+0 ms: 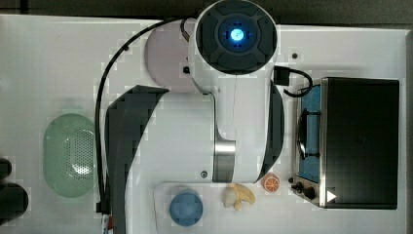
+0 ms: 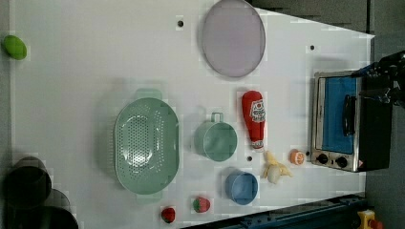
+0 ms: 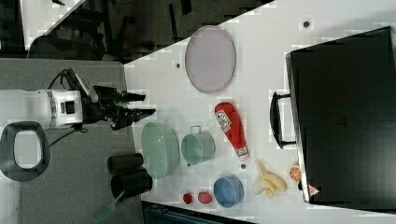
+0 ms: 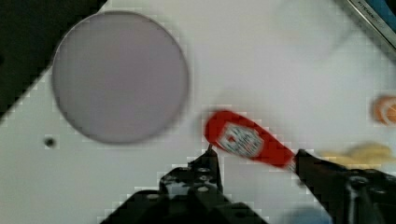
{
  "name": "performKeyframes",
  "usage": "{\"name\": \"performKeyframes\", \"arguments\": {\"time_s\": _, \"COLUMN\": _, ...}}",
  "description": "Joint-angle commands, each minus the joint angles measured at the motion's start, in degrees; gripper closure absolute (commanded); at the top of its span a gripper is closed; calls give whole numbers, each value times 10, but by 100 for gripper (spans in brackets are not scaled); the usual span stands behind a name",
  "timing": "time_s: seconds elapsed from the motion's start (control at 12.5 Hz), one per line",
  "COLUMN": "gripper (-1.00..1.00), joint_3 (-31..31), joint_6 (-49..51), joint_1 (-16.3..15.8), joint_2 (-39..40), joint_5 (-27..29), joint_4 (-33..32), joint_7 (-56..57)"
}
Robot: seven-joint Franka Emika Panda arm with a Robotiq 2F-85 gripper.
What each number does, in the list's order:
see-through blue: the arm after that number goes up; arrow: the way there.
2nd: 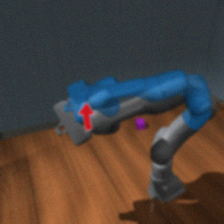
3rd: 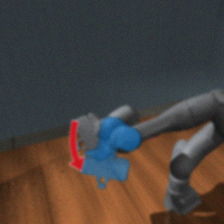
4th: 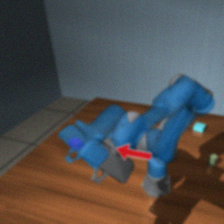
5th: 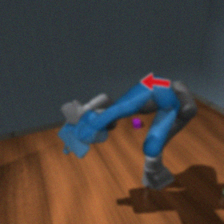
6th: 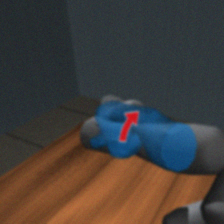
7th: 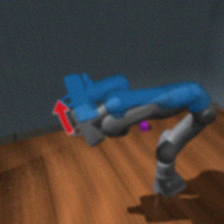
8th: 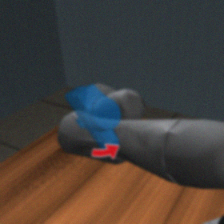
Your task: Pick Ketchup from the table and place it in strainer.
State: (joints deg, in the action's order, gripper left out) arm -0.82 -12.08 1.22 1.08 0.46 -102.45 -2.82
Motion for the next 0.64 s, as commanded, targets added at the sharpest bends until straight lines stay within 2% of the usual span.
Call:
{"name": "performKeyframes", "arguments": {"time_s": 0.08, "gripper": -59, "joint_3": -13, "joint_6": 86, "joint_1": 63, "joint_2": -135, "joint_5": 12, "joint_4": -63, "joint_7": 21}}
{"name": "performKeyframes", "arguments": {"time_s": 0.24, "gripper": -99, "joint_3": -13, "joint_6": 86, "joint_1": 63, "joint_2": -134, "joint_5": 12, "joint_4": -70, "joint_7": 25}}
{"name": "performKeyframes", "arguments": {"time_s": 0.64, "gripper": -100, "joint_3": -33, "joint_6": 40, "joint_1": 60, "joint_2": -117, "joint_5": 13, "joint_4": -115, "joint_7": 114}}
